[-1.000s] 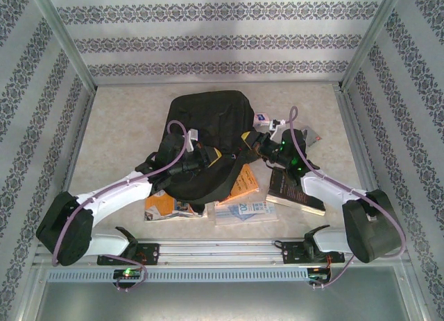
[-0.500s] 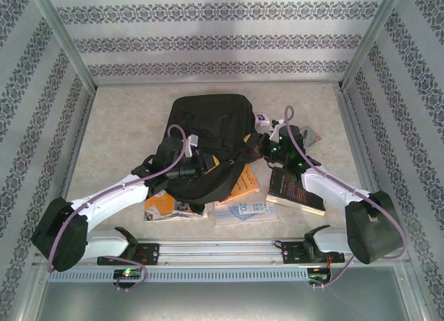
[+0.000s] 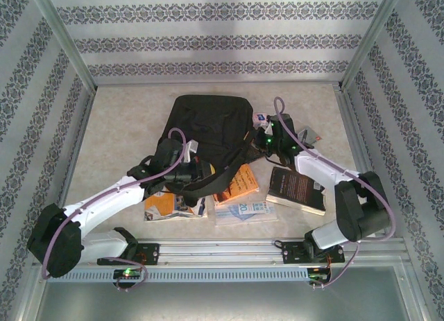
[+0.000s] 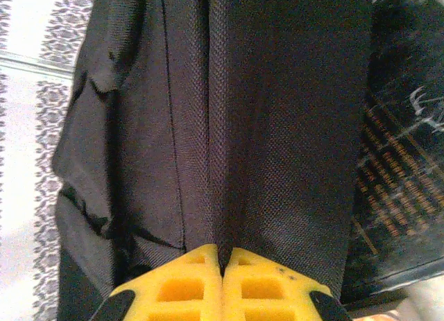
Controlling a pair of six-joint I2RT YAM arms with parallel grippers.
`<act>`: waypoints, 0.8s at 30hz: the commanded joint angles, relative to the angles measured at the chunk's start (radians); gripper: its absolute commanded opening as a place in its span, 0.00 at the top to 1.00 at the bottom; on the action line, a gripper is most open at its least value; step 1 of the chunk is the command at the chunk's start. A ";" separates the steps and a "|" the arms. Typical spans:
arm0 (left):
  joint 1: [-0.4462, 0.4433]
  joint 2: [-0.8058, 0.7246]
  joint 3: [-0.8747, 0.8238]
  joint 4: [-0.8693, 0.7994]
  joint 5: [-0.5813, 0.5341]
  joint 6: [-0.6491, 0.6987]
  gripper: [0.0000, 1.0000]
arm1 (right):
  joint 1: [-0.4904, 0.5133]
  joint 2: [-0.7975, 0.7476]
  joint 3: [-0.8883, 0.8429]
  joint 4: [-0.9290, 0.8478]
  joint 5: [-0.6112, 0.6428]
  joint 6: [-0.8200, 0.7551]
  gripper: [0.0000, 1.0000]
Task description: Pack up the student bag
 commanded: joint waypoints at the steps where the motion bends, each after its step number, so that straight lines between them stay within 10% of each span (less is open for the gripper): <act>1: 0.013 -0.028 0.031 -0.137 0.033 0.076 1.00 | -0.035 0.024 0.080 -0.065 0.098 -0.083 1.00; 8: 0.013 0.053 0.123 -0.149 0.002 0.132 1.00 | -0.043 0.097 0.176 -0.154 0.111 -0.135 1.00; 11: 0.010 0.117 0.163 -0.070 -0.001 0.114 1.00 | -0.032 0.101 0.219 -0.251 0.139 -0.152 0.53; 13: 0.003 0.147 0.172 0.008 -0.009 0.083 1.00 | -0.025 0.078 0.228 -0.315 0.180 -0.139 0.41; 24: -0.036 0.172 0.262 -0.009 -0.057 0.102 1.00 | 0.062 -0.153 0.139 -0.522 0.219 0.078 0.25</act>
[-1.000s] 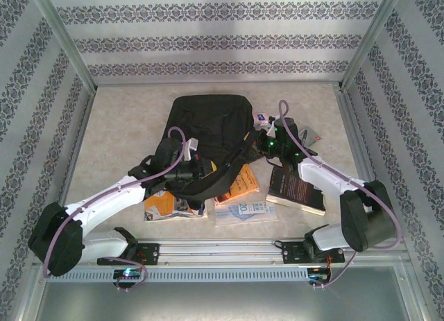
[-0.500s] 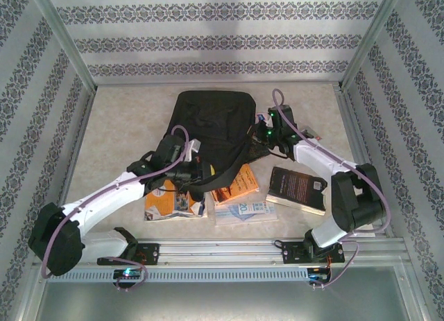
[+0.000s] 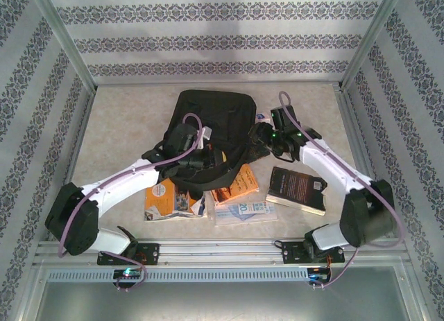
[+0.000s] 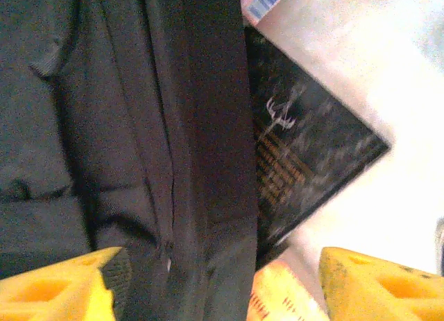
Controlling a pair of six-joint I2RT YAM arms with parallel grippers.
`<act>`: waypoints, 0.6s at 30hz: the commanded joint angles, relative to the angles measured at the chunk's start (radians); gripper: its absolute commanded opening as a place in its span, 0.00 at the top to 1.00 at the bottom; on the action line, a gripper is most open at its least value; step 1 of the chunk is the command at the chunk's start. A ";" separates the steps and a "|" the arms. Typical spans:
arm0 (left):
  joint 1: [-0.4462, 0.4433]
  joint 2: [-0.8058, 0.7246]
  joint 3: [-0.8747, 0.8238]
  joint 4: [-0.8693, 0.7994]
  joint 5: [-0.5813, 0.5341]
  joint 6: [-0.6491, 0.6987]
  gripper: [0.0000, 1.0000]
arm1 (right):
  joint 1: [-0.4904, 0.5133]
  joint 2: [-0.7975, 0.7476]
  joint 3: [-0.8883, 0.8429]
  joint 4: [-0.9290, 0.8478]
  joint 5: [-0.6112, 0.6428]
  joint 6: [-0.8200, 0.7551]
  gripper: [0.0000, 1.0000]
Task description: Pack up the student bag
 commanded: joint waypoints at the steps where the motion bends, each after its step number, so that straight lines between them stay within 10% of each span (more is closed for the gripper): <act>1: -0.013 -0.037 0.030 -0.009 -0.039 0.030 1.00 | 0.043 -0.078 -0.056 -0.017 -0.032 0.097 0.24; 18: -0.039 -0.069 -0.023 -0.015 -0.114 0.038 1.00 | 0.160 0.028 -0.145 0.197 -0.202 0.243 0.49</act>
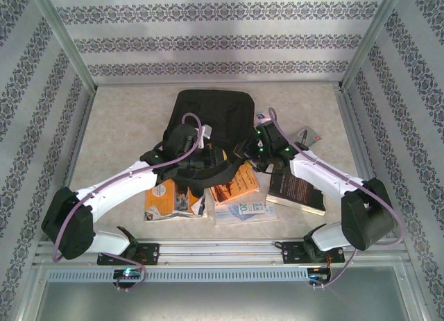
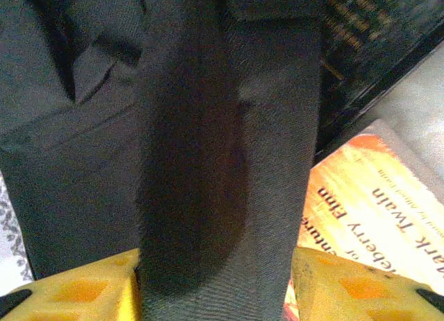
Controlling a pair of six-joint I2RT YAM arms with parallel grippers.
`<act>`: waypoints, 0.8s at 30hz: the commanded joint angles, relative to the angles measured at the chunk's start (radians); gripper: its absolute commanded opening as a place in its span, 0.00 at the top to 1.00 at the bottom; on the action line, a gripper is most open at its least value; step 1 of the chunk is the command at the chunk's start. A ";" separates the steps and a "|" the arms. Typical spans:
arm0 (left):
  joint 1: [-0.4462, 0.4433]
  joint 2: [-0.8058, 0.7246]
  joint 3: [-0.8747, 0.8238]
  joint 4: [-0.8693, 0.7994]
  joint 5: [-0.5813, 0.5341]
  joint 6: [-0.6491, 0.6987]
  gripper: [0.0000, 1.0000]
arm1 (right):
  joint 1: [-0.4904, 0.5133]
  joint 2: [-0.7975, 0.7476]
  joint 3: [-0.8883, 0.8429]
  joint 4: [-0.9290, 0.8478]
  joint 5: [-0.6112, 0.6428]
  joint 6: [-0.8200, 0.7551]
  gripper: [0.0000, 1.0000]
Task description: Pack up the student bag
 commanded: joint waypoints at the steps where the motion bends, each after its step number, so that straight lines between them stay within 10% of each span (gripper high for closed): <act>1: -0.010 -0.028 -0.024 0.003 -0.037 0.023 1.00 | 0.026 0.012 -0.016 0.068 -0.029 0.018 0.52; 11: -0.011 -0.011 -0.070 0.080 -0.051 0.016 1.00 | 0.052 0.026 -0.056 0.208 -0.110 0.009 0.74; 24: -0.011 -0.002 -0.102 0.161 -0.064 -0.012 0.98 | 0.073 -0.002 -0.118 0.345 -0.193 -0.077 0.74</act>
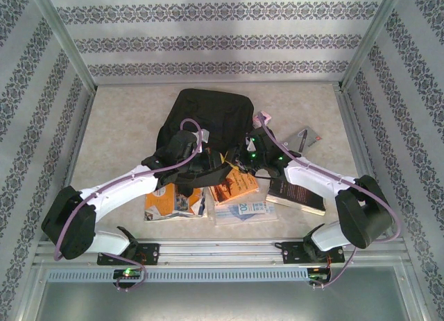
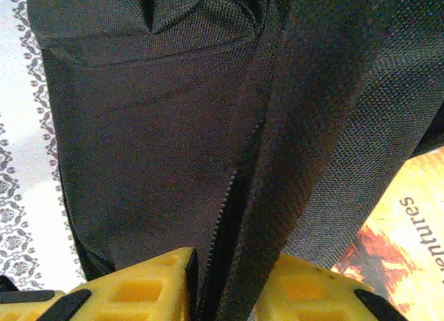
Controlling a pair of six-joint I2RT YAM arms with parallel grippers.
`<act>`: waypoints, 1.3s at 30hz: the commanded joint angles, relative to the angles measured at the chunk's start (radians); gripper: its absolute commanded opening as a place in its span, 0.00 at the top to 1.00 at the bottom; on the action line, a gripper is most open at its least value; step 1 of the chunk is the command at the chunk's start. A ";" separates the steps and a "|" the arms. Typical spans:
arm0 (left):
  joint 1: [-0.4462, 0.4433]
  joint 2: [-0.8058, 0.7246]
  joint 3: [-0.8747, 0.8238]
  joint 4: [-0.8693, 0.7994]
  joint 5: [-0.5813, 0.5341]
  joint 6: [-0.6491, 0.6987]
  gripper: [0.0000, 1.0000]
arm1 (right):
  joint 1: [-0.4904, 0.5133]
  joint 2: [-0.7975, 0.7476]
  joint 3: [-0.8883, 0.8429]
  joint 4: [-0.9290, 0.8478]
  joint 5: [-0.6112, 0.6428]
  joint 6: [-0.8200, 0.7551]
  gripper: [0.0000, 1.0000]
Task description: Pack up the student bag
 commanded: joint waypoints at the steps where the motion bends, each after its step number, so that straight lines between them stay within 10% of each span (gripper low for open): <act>1: -0.009 0.000 -0.016 0.070 -0.015 -0.016 0.96 | 0.009 -0.019 -0.020 0.083 -0.058 -0.046 0.74; 14: -0.009 0.009 -0.038 0.085 -0.030 -0.021 0.70 | 0.007 -0.005 -0.041 0.167 -0.100 -0.020 0.78; 23: -0.006 0.024 -0.039 0.091 -0.038 -0.013 0.95 | 0.008 -0.004 -0.055 0.183 -0.100 -0.015 0.84; 31: -0.006 0.014 -0.039 0.038 -0.074 0.008 0.53 | 0.009 -0.004 -0.063 0.211 -0.110 -0.003 0.86; 39: -0.006 0.035 -0.040 0.061 -0.063 0.001 0.69 | 0.010 -0.008 -0.076 0.263 -0.129 0.026 0.93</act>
